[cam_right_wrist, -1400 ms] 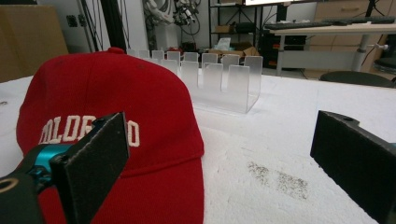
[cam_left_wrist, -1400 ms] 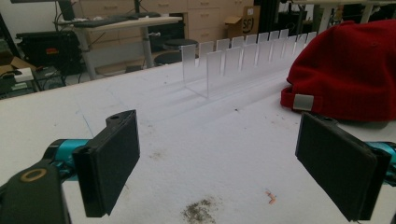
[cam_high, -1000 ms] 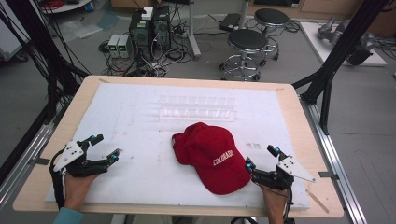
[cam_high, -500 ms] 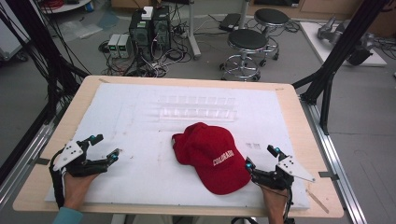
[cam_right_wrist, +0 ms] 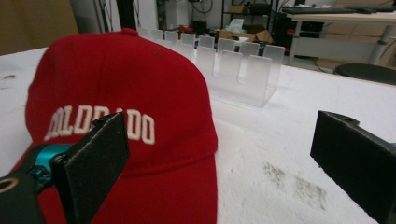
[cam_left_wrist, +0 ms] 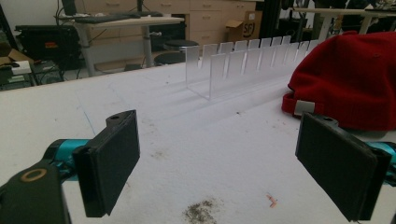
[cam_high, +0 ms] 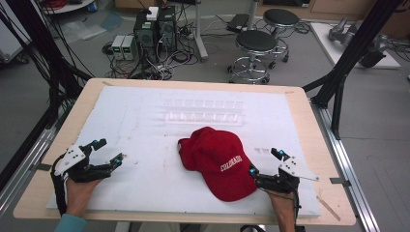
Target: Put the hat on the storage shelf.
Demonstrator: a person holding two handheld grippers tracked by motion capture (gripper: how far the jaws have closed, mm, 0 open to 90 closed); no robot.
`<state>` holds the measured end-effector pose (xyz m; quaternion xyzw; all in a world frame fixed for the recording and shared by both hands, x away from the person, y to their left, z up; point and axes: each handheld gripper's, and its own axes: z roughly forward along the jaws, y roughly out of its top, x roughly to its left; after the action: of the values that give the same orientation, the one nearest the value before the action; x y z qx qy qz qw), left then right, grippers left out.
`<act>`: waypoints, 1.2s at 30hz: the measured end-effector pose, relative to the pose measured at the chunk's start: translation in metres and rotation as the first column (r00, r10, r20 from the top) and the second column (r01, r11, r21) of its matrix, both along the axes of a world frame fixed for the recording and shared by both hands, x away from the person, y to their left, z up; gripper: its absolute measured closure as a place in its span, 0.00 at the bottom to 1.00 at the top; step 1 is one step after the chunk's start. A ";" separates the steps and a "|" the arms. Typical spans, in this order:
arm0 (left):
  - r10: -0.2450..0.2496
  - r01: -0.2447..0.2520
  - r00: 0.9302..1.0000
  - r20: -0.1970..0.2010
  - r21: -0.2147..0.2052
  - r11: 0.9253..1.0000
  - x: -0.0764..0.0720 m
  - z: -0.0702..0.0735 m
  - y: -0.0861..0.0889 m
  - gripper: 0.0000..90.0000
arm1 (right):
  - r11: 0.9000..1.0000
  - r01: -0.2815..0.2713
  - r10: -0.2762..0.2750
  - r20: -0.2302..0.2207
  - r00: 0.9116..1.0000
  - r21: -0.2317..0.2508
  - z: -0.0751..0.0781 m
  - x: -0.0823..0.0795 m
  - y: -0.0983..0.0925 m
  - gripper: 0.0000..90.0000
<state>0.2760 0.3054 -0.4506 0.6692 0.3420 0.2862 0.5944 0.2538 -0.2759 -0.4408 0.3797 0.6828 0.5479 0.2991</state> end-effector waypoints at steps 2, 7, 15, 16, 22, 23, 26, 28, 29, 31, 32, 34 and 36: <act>-0.002 0.002 1.000 0.001 0.005 1.000 0.000 0.000 0.000 0.16 | 1.000 -0.014 0.014 -0.002 1.000 -0.011 0.005 0.003 0.002 0.04; -0.001 0.001 1.000 0.000 0.007 1.000 0.000 0.000 0.000 0.16 | 0.998 -0.063 0.063 -0.034 0.997 -0.019 0.025 0.009 0.010 0.04; 0.000 0.000 1.000 0.000 0.007 1.000 0.000 0.000 -0.001 0.16 | 0.977 -0.193 0.182 -0.123 0.976 -0.091 0.052 0.028 0.035 0.05; 0.000 0.000 1.000 0.000 0.007 1.000 0.000 0.000 -0.001 0.16 | 0.972 -0.210 0.194 -0.141 0.971 -0.104 0.055 0.031 0.039 0.05; -0.002 0.002 1.000 -0.001 0.013 1.000 0.000 0.000 -0.001 0.16 | 0.944 -0.290 0.253 -0.221 0.942 -0.155 0.069 0.048 0.058 0.05; -0.002 0.002 1.000 -0.001 0.012 1.000 0.000 0.000 -0.001 0.16 | 0.941 -0.299 0.260 -0.227 0.939 -0.160 0.071 0.051 0.061 0.05; -0.002 0.002 1.000 -0.002 0.012 1.000 0.000 0.000 -0.001 0.16 | 0.933 -0.320 0.272 -0.262 0.926 -0.163 0.075 0.058 0.067 0.06; -0.002 0.002 1.000 -0.002 0.012 1.000 0.000 0.000 -0.001 0.16 | 0.927 -0.332 0.275 -0.285 0.918 -0.175 0.076 0.062 0.071 0.06; -0.002 0.002 1.000 -0.003 0.012 1.000 0.000 0.000 -0.001 0.16 | 0.924 -0.339 0.279 -0.291 0.915 -0.178 0.077 0.063 0.072 0.06; 0.000 0.000 1.000 -0.003 0.016 1.000 0.000 0.000 -0.001 0.16 | 0.916 -0.353 0.286 -0.306 0.908 -0.189 0.077 0.067 0.076 0.06; -0.001 0.001 1.000 -0.002 0.017 1.000 0.000 0.000 -0.002 0.16 | 0.910 -0.364 0.293 -0.312 0.904 -0.199 0.077 0.069 0.077 0.08; -0.002 0.002 1.000 -0.001 0.025 1.000 0.000 0.000 -0.002 0.16 | 0.892 -0.403 0.325 -0.328 0.887 -0.206 0.077 0.071 0.079 0.18; -0.003 0.003 1.000 -0.001 0.026 1.000 0.000 0.000 -0.002 0.16 | 0.883 -0.419 0.337 -0.338 0.879 -0.212 0.077 0.074 0.080 0.18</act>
<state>0.2763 0.3031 -0.4503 0.6775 0.3373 0.2894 0.5860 0.3278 -0.1964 -0.3643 0.2681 0.8508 0.4324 0.1320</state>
